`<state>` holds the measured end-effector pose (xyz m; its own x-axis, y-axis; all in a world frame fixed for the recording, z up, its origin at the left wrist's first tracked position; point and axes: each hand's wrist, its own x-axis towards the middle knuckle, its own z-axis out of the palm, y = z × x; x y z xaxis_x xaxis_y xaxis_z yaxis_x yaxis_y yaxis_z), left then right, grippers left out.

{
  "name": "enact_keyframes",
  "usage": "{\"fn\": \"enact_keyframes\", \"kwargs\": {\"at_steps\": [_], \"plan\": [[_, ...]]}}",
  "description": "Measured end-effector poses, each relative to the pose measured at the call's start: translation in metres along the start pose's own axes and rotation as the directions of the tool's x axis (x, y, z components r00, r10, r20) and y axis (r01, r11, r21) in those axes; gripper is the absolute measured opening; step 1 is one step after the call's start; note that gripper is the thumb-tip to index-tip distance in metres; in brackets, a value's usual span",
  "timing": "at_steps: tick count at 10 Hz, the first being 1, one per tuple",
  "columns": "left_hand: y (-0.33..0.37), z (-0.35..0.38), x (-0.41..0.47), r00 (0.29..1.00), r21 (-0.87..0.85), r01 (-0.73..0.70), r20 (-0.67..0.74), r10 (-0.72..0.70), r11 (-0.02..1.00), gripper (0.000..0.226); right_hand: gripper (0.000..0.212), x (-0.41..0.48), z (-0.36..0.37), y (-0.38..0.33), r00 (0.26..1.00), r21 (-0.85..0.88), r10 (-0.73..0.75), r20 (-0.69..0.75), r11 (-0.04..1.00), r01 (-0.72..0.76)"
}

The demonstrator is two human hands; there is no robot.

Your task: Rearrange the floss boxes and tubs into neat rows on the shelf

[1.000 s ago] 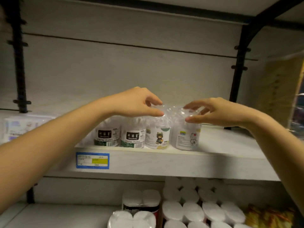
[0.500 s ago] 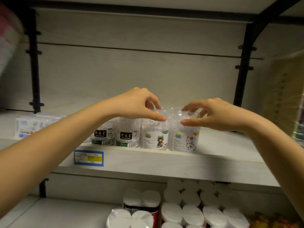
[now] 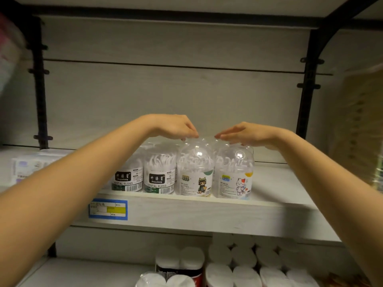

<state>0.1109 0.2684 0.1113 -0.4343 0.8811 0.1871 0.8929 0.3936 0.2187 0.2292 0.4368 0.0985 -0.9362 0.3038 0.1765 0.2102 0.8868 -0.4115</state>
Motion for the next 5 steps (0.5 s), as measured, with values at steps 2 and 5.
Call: {"fn": "enact_keyframes", "kwargs": {"at_steps": [2, 5], "plan": [[-0.005, -0.002, 0.001, 1.000, -0.046, -0.012, 0.010, 0.012, 0.999, 0.039, 0.030, 0.002, -0.004, 0.001, 1.000, 0.004, 0.026, -0.012, 1.000, -0.026], [0.001, -0.004, 0.000, 0.999, 0.000, -0.048, 0.006, 0.048, 0.999, 0.044, 0.039, -0.007, -0.007, -0.004, 0.999, -0.004, 0.043, -0.012, 0.999, -0.043]]}}
